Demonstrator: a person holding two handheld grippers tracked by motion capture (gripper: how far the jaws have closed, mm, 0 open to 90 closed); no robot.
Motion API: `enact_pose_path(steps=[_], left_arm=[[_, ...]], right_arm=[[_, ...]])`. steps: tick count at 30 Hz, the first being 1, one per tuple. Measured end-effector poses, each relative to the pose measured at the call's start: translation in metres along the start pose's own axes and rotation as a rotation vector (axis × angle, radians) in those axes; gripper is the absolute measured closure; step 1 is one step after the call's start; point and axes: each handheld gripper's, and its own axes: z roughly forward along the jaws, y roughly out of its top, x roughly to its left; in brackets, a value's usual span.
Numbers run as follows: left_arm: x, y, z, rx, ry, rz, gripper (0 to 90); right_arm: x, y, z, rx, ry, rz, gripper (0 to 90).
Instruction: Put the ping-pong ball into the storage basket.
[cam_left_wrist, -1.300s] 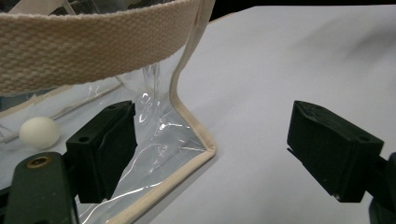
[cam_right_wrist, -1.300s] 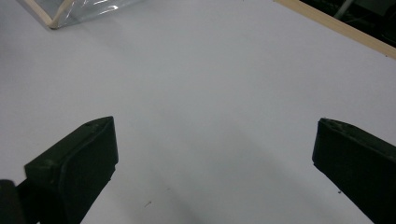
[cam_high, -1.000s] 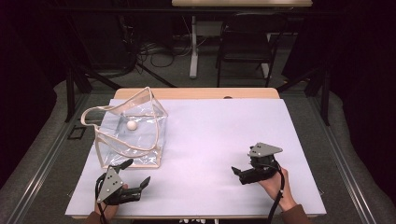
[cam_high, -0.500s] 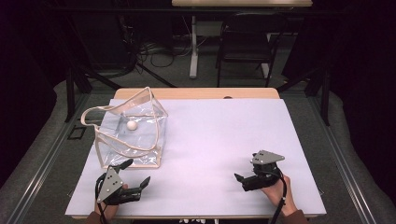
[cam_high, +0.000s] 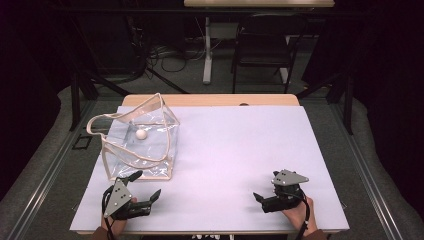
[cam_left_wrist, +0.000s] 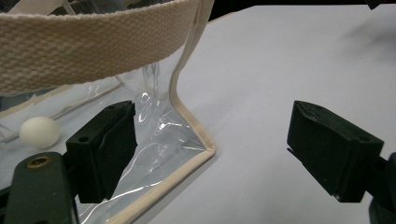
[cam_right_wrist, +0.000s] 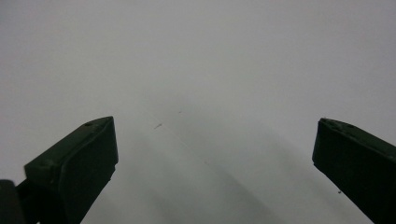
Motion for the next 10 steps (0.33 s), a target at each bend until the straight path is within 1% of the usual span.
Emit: enact_pose_path(steps=[5, 10], left_arm=[[0.0003, -0.0002, -0.0001, 0.003, -0.002, 0.000, 15.8], [0.0003, 0.0000, 0.0006, 0.006, -0.003, 0.003, 15.8]], right_arm=[[0.0020, -0.0007, -0.0023, -0.015, 0.001, -0.006, 0.0], [0.0024, -0.0031, -0.0008, -0.010, 0.007, -0.005, 0.0]])
